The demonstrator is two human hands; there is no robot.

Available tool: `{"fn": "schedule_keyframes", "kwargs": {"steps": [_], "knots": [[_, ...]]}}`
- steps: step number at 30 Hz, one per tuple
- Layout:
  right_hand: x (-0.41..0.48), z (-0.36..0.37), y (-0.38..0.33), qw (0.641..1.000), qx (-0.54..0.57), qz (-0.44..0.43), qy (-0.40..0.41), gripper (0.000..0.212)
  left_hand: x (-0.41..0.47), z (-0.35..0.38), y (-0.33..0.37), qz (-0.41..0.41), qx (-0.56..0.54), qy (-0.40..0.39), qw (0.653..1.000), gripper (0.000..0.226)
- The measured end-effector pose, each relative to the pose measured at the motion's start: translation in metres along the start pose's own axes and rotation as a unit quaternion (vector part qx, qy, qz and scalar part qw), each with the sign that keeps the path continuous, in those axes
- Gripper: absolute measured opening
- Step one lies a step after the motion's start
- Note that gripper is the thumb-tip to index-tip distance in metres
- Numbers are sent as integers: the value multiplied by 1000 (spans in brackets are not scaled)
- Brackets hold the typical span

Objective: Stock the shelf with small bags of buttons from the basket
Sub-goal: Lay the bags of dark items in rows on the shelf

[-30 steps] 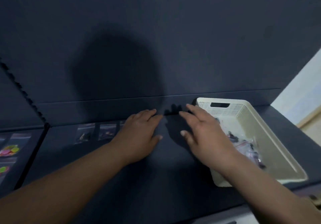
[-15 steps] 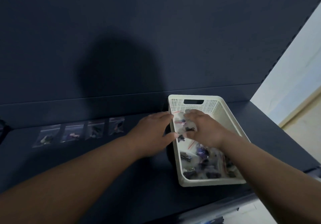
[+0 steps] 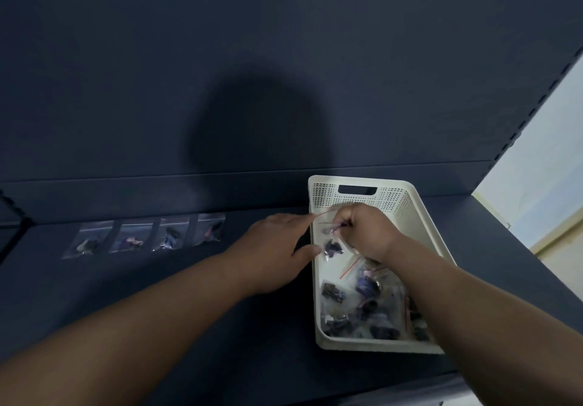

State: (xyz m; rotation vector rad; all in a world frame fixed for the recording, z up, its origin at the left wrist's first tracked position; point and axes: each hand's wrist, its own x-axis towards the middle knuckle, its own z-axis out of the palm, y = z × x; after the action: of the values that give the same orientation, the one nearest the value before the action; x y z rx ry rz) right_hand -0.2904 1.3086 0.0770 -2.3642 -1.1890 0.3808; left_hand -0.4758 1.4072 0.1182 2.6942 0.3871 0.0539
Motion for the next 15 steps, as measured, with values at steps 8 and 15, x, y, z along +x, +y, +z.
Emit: {"fn": "schedule_keyframes", "kwargs": {"steps": [8, 15], "knots": [[-11, -24, -6, 981, 191, 21, 38, 17, -2, -5, 6, -32, -63, 28, 997, 56], [-35, -54, -33, 977, 208, 30, 42, 17, -16, -20, 6, -50, -166, 84, 981, 56]]}}
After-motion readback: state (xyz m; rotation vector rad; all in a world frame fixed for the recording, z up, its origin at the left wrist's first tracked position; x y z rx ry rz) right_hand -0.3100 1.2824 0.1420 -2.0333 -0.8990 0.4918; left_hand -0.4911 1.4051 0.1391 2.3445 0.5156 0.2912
